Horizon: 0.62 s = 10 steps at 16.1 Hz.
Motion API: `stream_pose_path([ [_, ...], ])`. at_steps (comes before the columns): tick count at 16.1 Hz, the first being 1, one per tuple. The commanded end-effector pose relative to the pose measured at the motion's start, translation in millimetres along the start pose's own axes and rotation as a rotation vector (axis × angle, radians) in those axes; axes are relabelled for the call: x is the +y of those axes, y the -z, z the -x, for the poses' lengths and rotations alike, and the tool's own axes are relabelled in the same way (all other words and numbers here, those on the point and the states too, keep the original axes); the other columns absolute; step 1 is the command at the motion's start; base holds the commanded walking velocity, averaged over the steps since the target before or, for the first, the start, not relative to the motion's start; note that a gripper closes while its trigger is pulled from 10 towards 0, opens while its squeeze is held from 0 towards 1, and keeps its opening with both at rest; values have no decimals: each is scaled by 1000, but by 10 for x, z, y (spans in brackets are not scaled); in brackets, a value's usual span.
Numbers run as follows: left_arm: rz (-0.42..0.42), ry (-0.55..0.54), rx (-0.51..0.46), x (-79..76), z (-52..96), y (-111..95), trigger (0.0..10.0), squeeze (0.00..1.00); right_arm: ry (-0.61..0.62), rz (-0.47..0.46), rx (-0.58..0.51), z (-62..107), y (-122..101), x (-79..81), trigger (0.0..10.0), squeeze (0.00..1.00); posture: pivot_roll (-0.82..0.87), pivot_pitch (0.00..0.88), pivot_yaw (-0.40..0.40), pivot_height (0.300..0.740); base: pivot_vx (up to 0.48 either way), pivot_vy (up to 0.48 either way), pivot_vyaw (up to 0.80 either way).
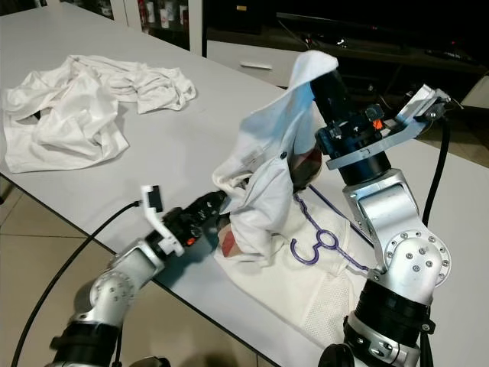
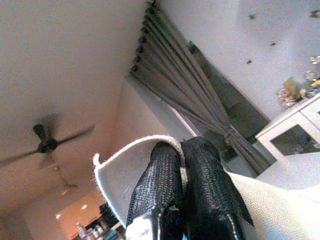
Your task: Hang hanger
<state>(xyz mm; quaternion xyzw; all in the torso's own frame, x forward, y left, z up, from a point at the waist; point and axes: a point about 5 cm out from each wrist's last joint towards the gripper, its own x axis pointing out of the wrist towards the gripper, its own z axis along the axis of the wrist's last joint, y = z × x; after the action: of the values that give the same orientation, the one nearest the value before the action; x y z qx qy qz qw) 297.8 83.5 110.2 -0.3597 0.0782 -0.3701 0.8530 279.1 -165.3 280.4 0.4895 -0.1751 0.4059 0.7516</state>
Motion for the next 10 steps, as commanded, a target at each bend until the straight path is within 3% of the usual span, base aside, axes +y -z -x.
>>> stream_pose_path([
  [1, -28, 21, 15, -72, -91, 25, 10000, 0, -46, 1, -21, -5, -34, 81, 0, 0, 44, 66, -81, 740, 0, 0, 0],
  [7, -42, 126, -58, -205, -151, -72, 10000, 0, -37, -11, -20, 14, 1, 65, 0, 0, 48, 61, -75, 740, 0, 0, 0],
  [8, -41, 154, -69, -234, -139, -82, 5176, 0, -34, -11, -20, 15, 5, 59, 0, 0, 49, 61, -74, 740, 0, 0, 0],
  [9, -38, 178, -79, -258, -124, -89, 3255, 0, -28, -11, -20, 18, 8, 49, 0, 0, 50, 61, -73, 740, 0, 0, 0],
  [10, -37, 193, -79, -271, -116, -86, 0, 0, -27, -11, -21, 18, 9, 48, 0, 0, 51, 61, -72, 740, 0, 0, 0],
])
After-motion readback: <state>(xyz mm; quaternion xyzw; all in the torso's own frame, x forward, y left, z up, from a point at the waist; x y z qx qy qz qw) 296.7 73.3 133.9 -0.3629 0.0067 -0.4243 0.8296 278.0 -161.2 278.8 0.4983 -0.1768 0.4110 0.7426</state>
